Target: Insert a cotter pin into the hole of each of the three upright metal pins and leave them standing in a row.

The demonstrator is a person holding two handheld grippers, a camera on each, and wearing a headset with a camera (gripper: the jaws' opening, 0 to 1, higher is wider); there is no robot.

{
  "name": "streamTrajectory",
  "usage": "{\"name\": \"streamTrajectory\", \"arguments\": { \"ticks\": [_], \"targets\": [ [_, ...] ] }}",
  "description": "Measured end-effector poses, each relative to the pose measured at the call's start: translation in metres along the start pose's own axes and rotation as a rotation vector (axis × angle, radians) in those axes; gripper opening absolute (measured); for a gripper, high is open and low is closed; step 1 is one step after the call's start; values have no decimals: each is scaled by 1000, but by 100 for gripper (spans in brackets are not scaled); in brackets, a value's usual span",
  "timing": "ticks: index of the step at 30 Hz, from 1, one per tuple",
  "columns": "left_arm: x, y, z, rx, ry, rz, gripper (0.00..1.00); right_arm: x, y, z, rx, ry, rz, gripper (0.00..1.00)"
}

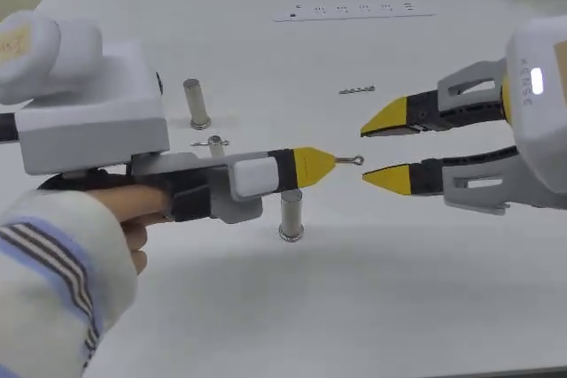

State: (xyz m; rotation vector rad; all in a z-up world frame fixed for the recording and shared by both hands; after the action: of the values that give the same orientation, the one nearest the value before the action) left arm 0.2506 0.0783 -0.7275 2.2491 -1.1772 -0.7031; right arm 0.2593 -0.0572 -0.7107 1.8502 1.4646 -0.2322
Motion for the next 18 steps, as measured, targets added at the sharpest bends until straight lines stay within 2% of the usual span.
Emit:
{"name": "streamTrajectory", "arguments": {
  "ticks": [2, 3, 4, 5, 7, 9, 10, 12, 16, 18],
  "targets": [
    [-3, 2, 0, 58, -5, 21, 0, 0, 0, 2, 84, 20, -18, 27],
    [-4, 0, -1, 101, -10, 28, 0, 0, -1, 4, 114, 22, -39, 31],
    [-5, 0, -1, 121, -20, 35, 0, 0, 2, 9, 121, 19, -27, 34],
    [-6, 0, 0, 151, -37, 44, 0, 0, 4, 11, 111, 14, -33, 34],
    [-7, 2, 0, 231, -45, 65, 0, -1, 2, 12, 164, 22, -50, 34],
    [-7, 4, -1, 304, -39, 87, 0, 0, -1, 8, 249, 64, -88, 34],
    [-8, 7, -1, 360, -37, 108, 0, 2, 0, 11, 281, 86, -107, 34],
    [-8, 11, 1, 454, -48, 141, 0, 2, -1, 10, 315, 107, -132, 33],
    [-8, 16, 2, 554, -67, 188, 0, 3, -4, 6, 365, 140, -169, 27],
    [-9, 19, 2, 561, -69, 203, 0, 3, -7, 5, 370, 143, -194, 23]
  ]
}}
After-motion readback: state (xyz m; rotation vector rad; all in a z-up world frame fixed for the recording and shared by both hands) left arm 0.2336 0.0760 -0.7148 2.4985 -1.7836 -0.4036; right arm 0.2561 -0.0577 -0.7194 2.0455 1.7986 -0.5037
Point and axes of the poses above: the centre of the closed fingertips' face, and the gripper's own axes: x roughly forward along the fingers, y roughly to its right, z roughly out of its underside, the point moved 7 cm from there along -x, roughly backward along the fingers, and after that the axes turned 6 degrees about y, right-handed, at the moved point
